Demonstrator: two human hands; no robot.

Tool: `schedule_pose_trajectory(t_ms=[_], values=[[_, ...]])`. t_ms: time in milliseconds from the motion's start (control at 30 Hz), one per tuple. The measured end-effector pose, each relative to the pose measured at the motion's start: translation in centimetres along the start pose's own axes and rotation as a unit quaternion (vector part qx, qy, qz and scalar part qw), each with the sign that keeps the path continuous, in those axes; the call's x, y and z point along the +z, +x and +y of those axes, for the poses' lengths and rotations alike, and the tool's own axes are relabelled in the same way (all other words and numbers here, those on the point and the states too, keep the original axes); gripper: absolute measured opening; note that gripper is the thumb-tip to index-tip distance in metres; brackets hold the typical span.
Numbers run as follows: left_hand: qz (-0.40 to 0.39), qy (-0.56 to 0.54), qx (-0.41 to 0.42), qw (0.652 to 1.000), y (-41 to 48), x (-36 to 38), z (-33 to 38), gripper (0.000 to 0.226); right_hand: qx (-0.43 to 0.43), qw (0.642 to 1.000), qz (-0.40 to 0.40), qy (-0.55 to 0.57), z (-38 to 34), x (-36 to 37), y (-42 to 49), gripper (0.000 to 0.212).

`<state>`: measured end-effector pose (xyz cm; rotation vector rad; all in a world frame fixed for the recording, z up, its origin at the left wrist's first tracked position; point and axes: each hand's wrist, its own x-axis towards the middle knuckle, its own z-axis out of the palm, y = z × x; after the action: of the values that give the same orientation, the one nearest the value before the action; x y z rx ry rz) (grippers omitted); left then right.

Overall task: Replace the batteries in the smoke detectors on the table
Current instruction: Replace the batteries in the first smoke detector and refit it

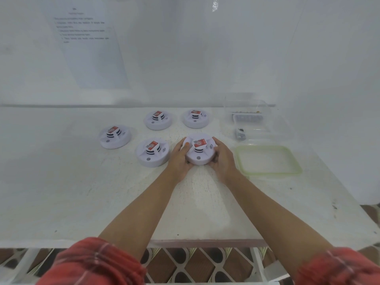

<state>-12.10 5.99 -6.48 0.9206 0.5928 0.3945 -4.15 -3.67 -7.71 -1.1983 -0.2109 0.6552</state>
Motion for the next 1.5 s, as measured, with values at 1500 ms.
schedule_pose_trajectory(t_ms=[1500], values=[[0.000,0.025,0.012,1.000,0.5,-0.4,-0.3,0.044,-0.003,1.000,0.008,-0.008,-0.4,0.2,-0.5,0.047]])
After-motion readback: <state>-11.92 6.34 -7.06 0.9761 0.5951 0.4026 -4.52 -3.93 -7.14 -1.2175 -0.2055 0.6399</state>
